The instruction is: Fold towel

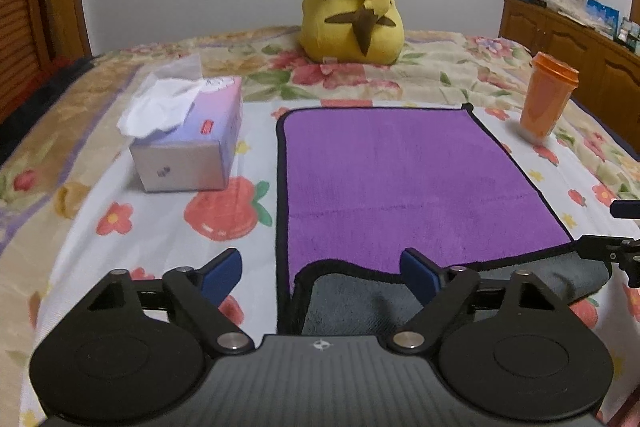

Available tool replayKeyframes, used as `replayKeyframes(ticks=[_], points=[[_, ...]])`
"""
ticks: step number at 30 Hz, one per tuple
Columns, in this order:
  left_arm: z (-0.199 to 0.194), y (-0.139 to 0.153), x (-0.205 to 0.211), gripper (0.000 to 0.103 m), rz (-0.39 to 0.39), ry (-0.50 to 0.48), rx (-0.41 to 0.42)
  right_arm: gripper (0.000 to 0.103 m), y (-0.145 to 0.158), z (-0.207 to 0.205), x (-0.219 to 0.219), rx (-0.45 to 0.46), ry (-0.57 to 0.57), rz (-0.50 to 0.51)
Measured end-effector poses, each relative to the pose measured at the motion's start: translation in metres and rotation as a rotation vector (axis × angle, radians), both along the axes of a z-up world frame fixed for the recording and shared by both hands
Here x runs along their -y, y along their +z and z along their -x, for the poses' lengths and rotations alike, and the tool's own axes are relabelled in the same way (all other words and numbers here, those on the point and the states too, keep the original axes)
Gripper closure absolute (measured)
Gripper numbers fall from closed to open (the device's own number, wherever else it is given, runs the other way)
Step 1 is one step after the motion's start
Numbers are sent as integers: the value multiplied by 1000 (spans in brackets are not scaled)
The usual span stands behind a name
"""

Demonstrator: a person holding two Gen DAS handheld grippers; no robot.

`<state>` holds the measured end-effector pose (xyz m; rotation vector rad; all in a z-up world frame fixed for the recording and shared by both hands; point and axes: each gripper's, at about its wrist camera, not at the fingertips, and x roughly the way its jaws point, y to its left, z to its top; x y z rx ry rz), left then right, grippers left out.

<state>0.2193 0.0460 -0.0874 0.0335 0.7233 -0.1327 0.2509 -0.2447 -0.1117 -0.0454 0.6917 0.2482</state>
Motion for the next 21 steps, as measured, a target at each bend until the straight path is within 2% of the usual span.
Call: replayKeyframes(ticks=[5, 9, 11, 15, 21], points=[[-5, -8, -4, 25, 13, -10, -45, 1, -6, -6, 0, -47, 12, -13], [-7, -14, -3, 35, -15, -19, -82, 1, -10, -8, 0, -81, 23, -19], [-9, -17, -5, 35, -21, -16, -99, 1, -11, -9, 0, -100, 30, -23], [-10, -22, -7, 35, -23, -8, -124, 14, -15, -12, 0, -141, 42, -28], [-9, -25, -5, 43, -28, -15, -142, 17, -15, -11, 1, -175, 62, -41]])
